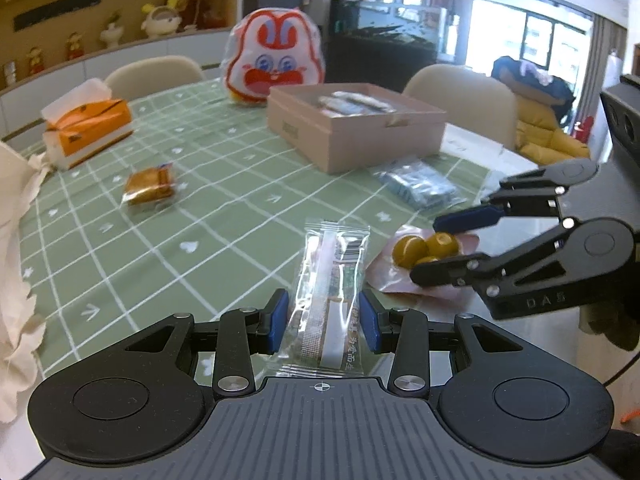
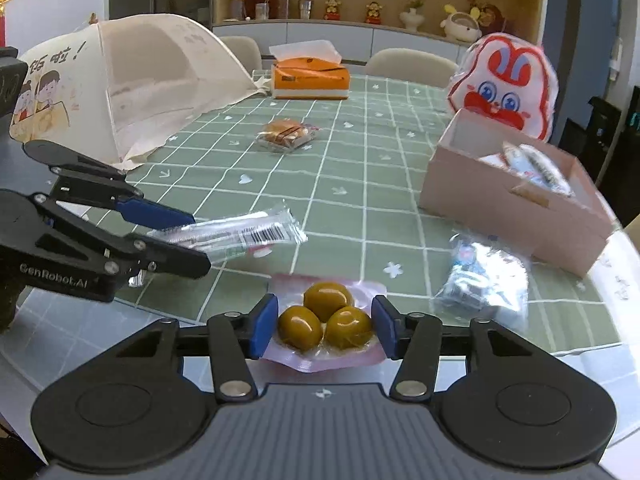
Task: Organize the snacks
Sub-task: 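Lower both held snacks into the pink box and open both tools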
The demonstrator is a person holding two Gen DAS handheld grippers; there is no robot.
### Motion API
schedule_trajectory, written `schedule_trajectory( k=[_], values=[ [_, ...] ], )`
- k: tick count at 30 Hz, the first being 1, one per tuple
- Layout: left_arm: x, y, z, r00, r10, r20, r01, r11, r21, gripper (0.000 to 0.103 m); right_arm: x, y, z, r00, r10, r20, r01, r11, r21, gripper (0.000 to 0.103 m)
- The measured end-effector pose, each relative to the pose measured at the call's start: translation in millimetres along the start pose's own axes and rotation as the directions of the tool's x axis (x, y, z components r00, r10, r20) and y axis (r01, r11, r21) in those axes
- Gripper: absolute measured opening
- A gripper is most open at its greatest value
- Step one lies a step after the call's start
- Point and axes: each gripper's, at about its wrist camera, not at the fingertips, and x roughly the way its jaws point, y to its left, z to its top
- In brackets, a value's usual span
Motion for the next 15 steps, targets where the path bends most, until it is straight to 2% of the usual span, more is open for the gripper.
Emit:
schedule_trajectory(
  k=[10,13,15],
  values=[
    [3,-13,5,0.999,-0.05,-0.001,0.05,0.998,0.026,0.044,-26,-26,1,0.998,-0.059,0.014,0.058,0.997,0.052,0.05],
    [-4,-11,20,0.998,-0.05,0.041,0.049,0.999,0.013,0.044,-39,-44,9,0.996,-0.079,0.047,0.075,0.994,0.084,0.05],
    [-9,-9,39,0.996,-0.041,0.084,0.041,0.999,0.007,0.044,-54,-57,21,0.99,-0.102,0.099,0.093,0.991,0.093,0.05]
  ],
)
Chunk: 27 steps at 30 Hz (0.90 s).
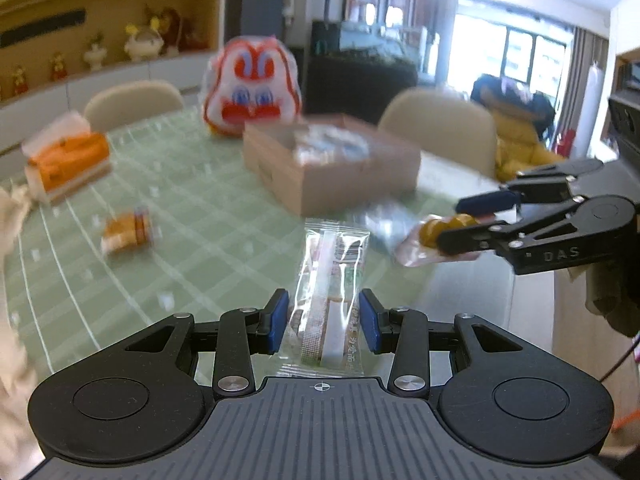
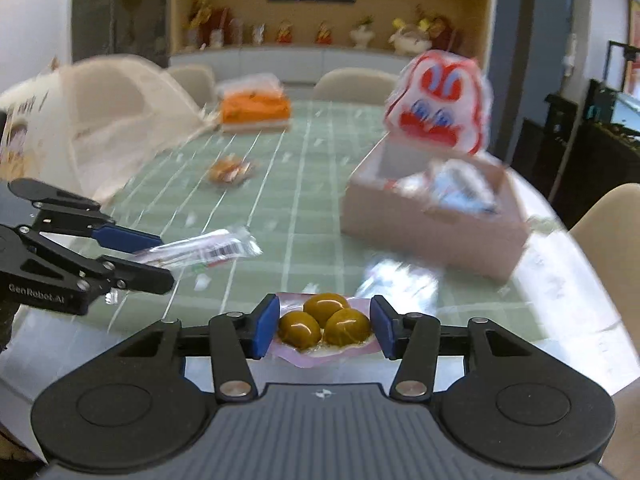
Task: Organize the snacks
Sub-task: 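Lower both held snacks into the pink box and open both tools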
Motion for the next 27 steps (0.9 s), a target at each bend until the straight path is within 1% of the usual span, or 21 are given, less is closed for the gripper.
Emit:
schedule_trajectory(
  k=[2,4,7,9,11,13,14,15,16,17,18,19,20,22,25,27],
  values=[
    [-1,1,28,0.998,0.017,0.053,-0.017,1.0,-0.002,0.044,-14,-15,19,0.997,-0.025,0.067,0.025,1.0,-0.003,0.05],
    [2,0,57,0.994,0.026,0.108,-0.025,1.0,-0.006,0.044,-26,-33,44,0.99,-0.052,0.128,0.052,0.999,0.004,0.05],
    [18,-5,108,0.98,0.017,0.197,-0.017,1.0,-0.002,0.044,-32,-67,88,0.976,-0.107,0.19,0.101,0.994,0.039,0.05],
    [42,-10,138,0.976,0.02,0.218,-0.022,1.0,0.009,0.044,-23,-89,116,0.968,-0.15,0.201,0.141,0.988,0.06,0.05],
    [77,-12,167,0.976,0.033,0.214,-0.035,0.999,0.008,0.044,-4,-111,140,0.96,-0.205,0.189,0.192,0.978,0.085,0.05],
    [116,-7,186,0.979,0.055,0.196,-0.049,0.998,-0.032,0.044,18,-131,153,0.961,-0.227,0.157,0.209,0.97,0.127,0.05],
    [139,1,192,0.984,0.056,0.168,-0.043,0.996,-0.077,0.044,31,-142,155,0.966,-0.219,0.137,0.197,0.968,0.158,0.05],
    [160,8,194,0.991,0.039,0.129,-0.022,0.992,-0.126,0.044,43,-152,156,0.972,-0.201,0.118,0.177,0.966,0.191,0.05],
    [181,15,192,0.997,0.005,0.082,0.009,0.985,-0.174,0.044,59,-162,155,0.979,-0.177,0.096,0.152,0.963,0.224,0.05],
    [204,22,189,0.999,-0.052,0.012,0.054,0.975,-0.217,0.044,72,-169,153,0.984,-0.16,0.078,0.136,0.96,0.245,0.05],
    [227,28,184,0.993,-0.107,-0.058,0.09,0.966,-0.244,0.045,87,-173,150,0.987,-0.147,0.059,0.127,0.958,0.259,0.05],
    [242,29,178,0.986,-0.134,-0.097,0.106,0.963,-0.249,0.045,103,-176,146,0.99,-0.133,0.037,0.119,0.956,0.268,0.05],
    [250,29,174,0.985,-0.132,-0.114,0.102,0.966,-0.238,0.046,118,-177,144,0.993,-0.121,0.016,0.112,0.955,0.273,0.05],
    [254,30,169,0.987,-0.11,-0.116,0.083,0.973,-0.216,0.045,146,-177,143,0.996,-0.089,-0.02,0.091,0.953,0.289,0.05],
    [242,40,166,0.984,-0.151,-0.091,0.126,0.964,-0.235,0.045,185,-173,142,0.997,-0.031,-0.075,0.053,0.951,0.304,0.05],
    [228,48,168,0.986,-0.157,-0.063,0.137,0.96,-0.244,0.045,208,-165,137,0.992,-0.03,-0.121,0.065,0.952,0.298,0.05]
  ],
)
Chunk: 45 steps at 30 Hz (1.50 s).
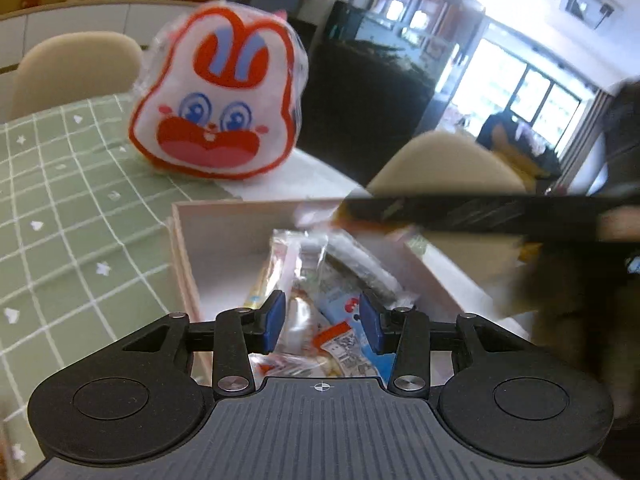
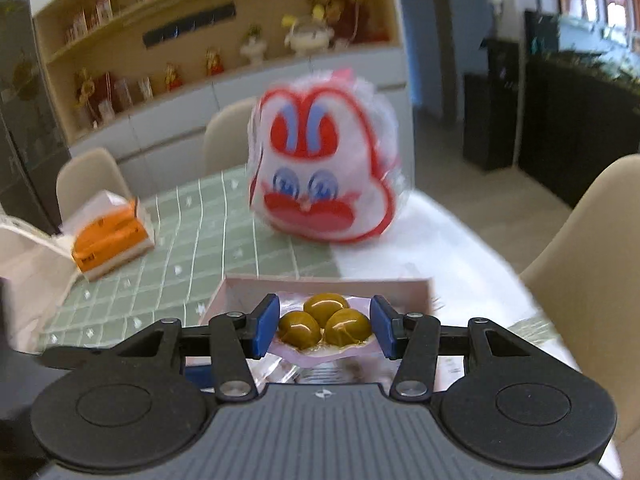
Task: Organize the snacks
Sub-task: 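Lower both held snacks into the pink box and open both tools, then grasp the round bread bun packet with the left tool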
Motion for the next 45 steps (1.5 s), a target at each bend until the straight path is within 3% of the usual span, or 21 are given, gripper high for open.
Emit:
schedule_trajectory(
  k=[3,6,9,14,18,20,24,26,30,34,39,45],
  values=[
    [-25,19,3,0.998,0.016,0.053,-0.013,0.999,-0.046,0.045,32,4,-12,0.997,-0.016,-0.08,0.017,1.0,0.006,0.049],
    [-55,43,-3,0.991,0.097,0.088,-0.09,0.993,-0.077,0.045,32,11,-19,0.998,-0.021,-0.059,0.02,1.0,-0.022,0.05],
    [-82,78,-16,0.977,0.195,0.086,-0.182,0.973,-0.144,0.045,16,17,-21,0.999,-0.005,-0.035,0.005,1.0,-0.008,0.066],
    [-127,131,-47,0.946,0.31,0.096,-0.28,0.93,-0.239,0.045,-34,33,-43,0.997,-0.047,0.067,0.052,0.996,-0.068,0.068],
    [-154,163,-74,0.912,0.392,0.117,-0.345,0.89,-0.299,0.045,-69,46,-85,0.995,-0.017,0.099,0.026,0.996,-0.088,0.072],
    [-153,176,-81,0.911,0.398,0.107,-0.349,0.882,-0.316,0.045,-81,51,-107,0.996,0.012,0.09,-0.004,0.996,-0.085,0.072],
    [-148,188,-92,0.93,0.349,0.111,-0.289,0.886,-0.362,0.045,-94,68,-140,0.997,0.044,0.068,-0.037,0.995,-0.097,0.072],
    [-143,184,-90,0.933,0.339,0.125,-0.281,0.898,-0.338,0.045,-95,79,-151,0.997,0.041,0.058,-0.034,0.993,-0.114,0.072],
    [-122,160,-90,0.923,0.373,0.091,-0.345,0.91,-0.23,0.046,-95,101,-164,0.998,0.053,0.042,-0.045,0.985,-0.168,0.072],
    [-111,141,-94,0.91,0.407,0.078,-0.397,0.91,-0.117,0.047,-96,104,-169,0.997,0.001,0.075,0.014,0.98,-0.199,0.072],
    [-108,124,-102,0.926,0.374,0.055,-0.374,0.927,-0.012,0.047,-90,92,-171,0.999,0.001,0.034,0.003,0.993,-0.118,0.072],
    [-119,97,-125,0.961,0.275,0.031,-0.277,0.954,0.115,0.047,-83,124,-176,0.997,0.08,0.021,-0.075,0.981,-0.18,0.072]
  ],
)
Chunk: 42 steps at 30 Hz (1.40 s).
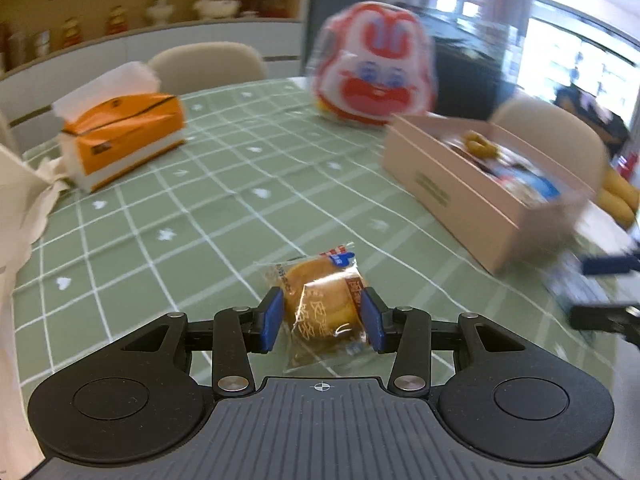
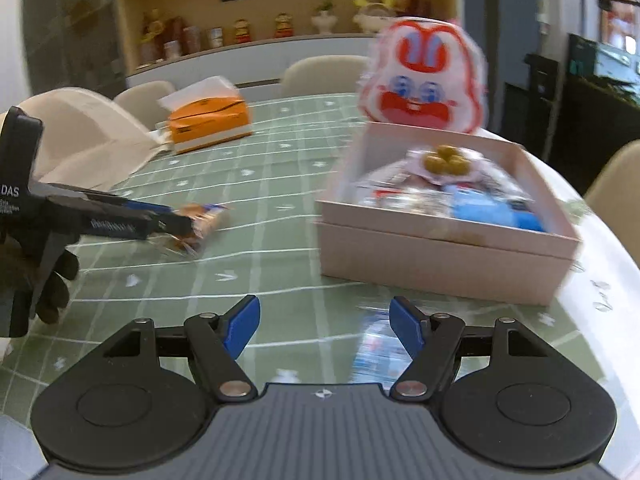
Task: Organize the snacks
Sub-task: 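Grasp the round bread bun packet with the left tool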
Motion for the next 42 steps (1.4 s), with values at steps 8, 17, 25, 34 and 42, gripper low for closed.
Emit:
schedule_trajectory(
  k=[8,17,25,34,42],
  values=[
    [-36,-16,-24,0.998,-0.052,-0.02,0.053,0.997,0.062,0.048,8,31,4,0.999,0.039,0.006,-0.038,0.997,-0.067,0.072],
    [-27,-65,-25,0.998,0.055,-0.016,-0.051,0.98,0.194,0.056,-16,-2,-20,0.992,-0.119,0.042,0.12,0.992,-0.032,0.072],
    [-25,-65,-20,0.998,0.053,0.02,-0.055,0.992,0.112,0.087,-21,-30,-41,0.987,-0.15,0.062,0.148,0.988,0.039,0.072],
    [-2,-38,-26,0.993,0.115,-0.036,-0.116,0.993,-0.021,0.086,-21,-39,-42,0.991,-0.106,0.076,0.1,0.992,0.08,0.073],
    [-30,-48,-45,0.999,0.038,0.004,-0.038,0.996,-0.08,0.062,-16,-44,-37,0.967,-0.245,0.069,0.237,0.966,0.106,0.078]
  ],
)
